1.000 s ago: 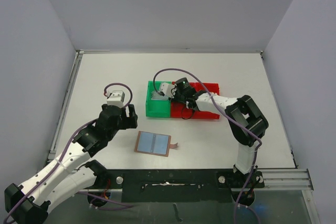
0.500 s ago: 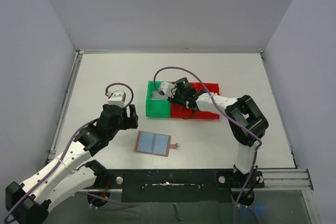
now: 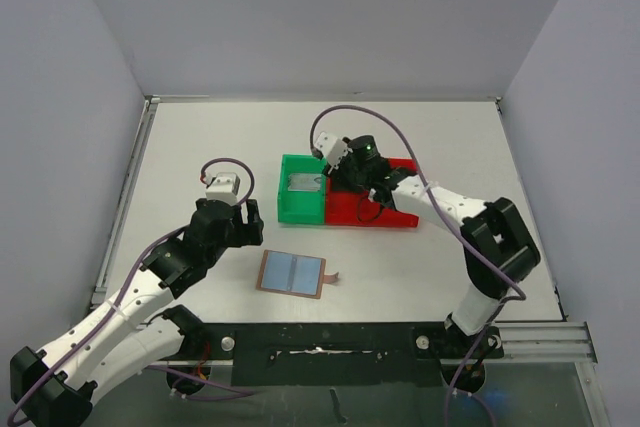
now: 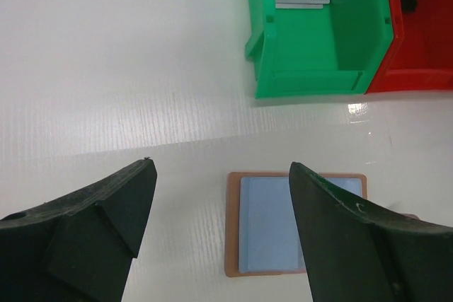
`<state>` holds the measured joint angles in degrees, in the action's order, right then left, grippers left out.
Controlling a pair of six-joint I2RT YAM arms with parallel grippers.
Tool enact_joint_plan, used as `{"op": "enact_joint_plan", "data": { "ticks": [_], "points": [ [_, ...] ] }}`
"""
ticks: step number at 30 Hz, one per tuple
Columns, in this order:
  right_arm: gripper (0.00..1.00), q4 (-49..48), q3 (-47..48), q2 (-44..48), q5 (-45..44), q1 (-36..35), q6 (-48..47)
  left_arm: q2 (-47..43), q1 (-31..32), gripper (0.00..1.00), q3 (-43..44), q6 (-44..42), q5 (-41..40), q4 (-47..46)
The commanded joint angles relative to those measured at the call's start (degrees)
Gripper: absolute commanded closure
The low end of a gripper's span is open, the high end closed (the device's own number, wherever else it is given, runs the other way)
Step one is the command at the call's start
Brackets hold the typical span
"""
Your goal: Take the credit cards out of the card holder
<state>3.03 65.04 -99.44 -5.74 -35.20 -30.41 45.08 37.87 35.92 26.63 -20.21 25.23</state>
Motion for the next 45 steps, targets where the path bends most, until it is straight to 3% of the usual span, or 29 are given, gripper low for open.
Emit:
{"op": "enact_joint_plan", "data": {
  "ticks": [1,4,8,13,17,24,29,35,45],
  "points": [
    [0.48,-5.7,-1.6,11.1,0.2,0.2,17.2,-0.9,-0.2,0.24,-0.1,-0.7,1.0,-3.5],
    [0.38,-4.3,-4.1,16.0,-0.8,0.6,32.6,-0.9,-0.1,0.22,-0.4,-0.6,1.3,-3.4],
    [0.26,-4.8,-10.6,21.9,7.3,3.9,49.3,-1.6,-0.2,0.19,-0.7,0.0,0.8,-3.3],
    [0.21,-0.1,-13.6,24.1,20.3,7.2,64.0,-2.1,-0.3,0.19,-2.0,4.9,4.4,-3.4],
    [0.23,-10.7,-21.8,26.6,25.4,5.0,75.7,-0.6,-0.3,0.19,-3.3,10.9,10.1,-4.7],
    [0.26,-5.2,-27.5,27.4,-2.4,-14.7,91.8,6.2,-0.3,0.24,-3.6,14.8,16.6,-4.0],
    [0.27,-1.3,-25.8,23.9,-13.7,-25.7,98.7,9.6,-0.3,0.26,-4.3,16.9,19.3,-4.9],
    [0.28,5.3,-21.8,19.1,-16.9,-30.1,101.7,9.8,-0.3,0.27,-5.5,18.6,19.4,-6.0],
    [0.37,2.7,-22.1,17.6,-15.8,-31.1,104.2,10.2,-0.3,0.28,-6.3,18.6,20.1,-5.4]
  ]
}}
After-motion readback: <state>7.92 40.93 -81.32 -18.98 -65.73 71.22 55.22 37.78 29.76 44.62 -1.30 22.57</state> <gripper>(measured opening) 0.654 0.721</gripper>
